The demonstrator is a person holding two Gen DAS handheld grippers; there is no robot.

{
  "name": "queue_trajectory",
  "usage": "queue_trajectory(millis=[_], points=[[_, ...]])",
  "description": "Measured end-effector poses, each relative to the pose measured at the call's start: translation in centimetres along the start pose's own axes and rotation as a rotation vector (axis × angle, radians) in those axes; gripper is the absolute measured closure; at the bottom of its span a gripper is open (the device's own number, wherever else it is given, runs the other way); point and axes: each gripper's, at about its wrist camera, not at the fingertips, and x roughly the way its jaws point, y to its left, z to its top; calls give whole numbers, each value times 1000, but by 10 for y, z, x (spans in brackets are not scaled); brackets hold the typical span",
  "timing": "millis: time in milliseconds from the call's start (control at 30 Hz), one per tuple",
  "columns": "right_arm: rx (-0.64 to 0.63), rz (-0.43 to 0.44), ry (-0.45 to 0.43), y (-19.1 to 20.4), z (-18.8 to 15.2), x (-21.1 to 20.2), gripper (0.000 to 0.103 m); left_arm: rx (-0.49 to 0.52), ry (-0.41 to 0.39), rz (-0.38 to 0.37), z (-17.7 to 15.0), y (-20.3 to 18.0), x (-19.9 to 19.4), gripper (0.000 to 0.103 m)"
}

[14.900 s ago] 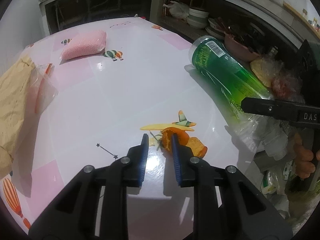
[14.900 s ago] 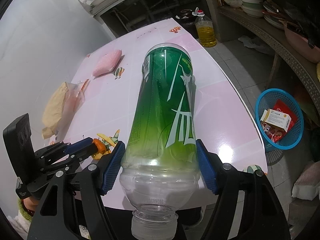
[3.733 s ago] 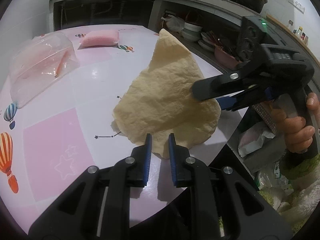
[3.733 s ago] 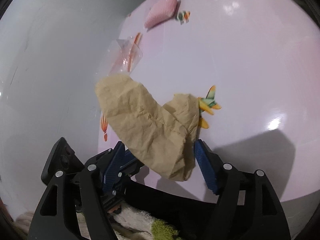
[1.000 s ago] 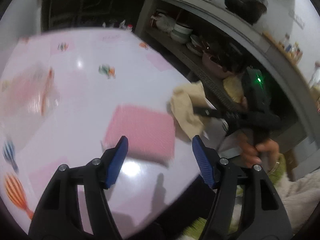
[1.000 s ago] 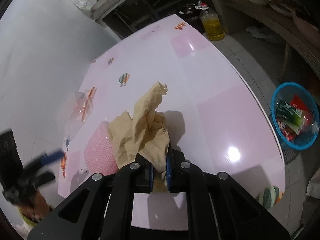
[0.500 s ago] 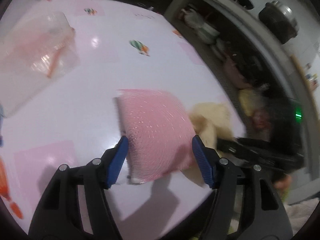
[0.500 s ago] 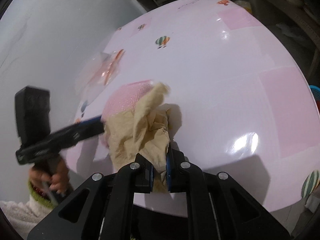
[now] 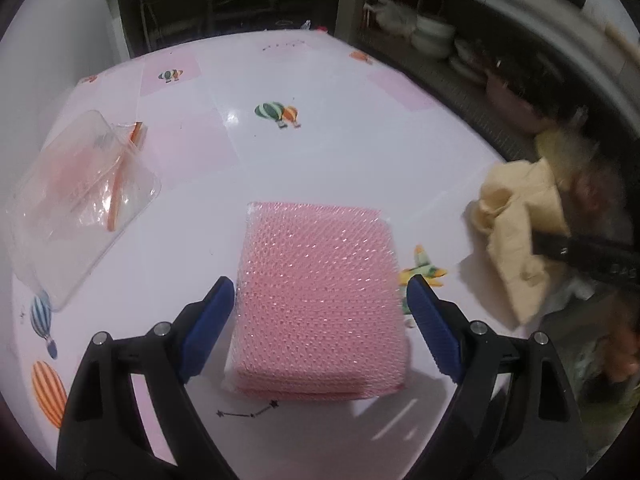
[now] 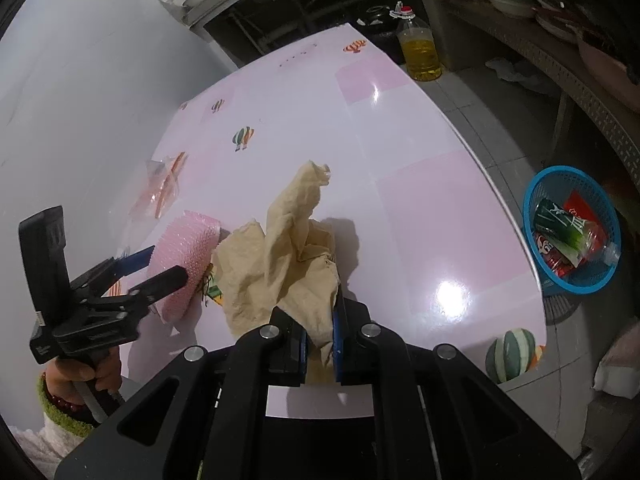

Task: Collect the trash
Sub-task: 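Lift the pink sponge with the left tool while the right holds the bag, then carry sponge and paper bag over the blue wastebasket and open both tools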

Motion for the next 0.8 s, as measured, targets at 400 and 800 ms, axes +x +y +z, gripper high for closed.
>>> queue_trajectory(millis=[400,800], points=[[6,12,0,4,-2,11,93,19,17,16,0,-4,13,26],[77,101,-88,-11,2,-12,93,9,-61,-60,23,-15,-16,26]])
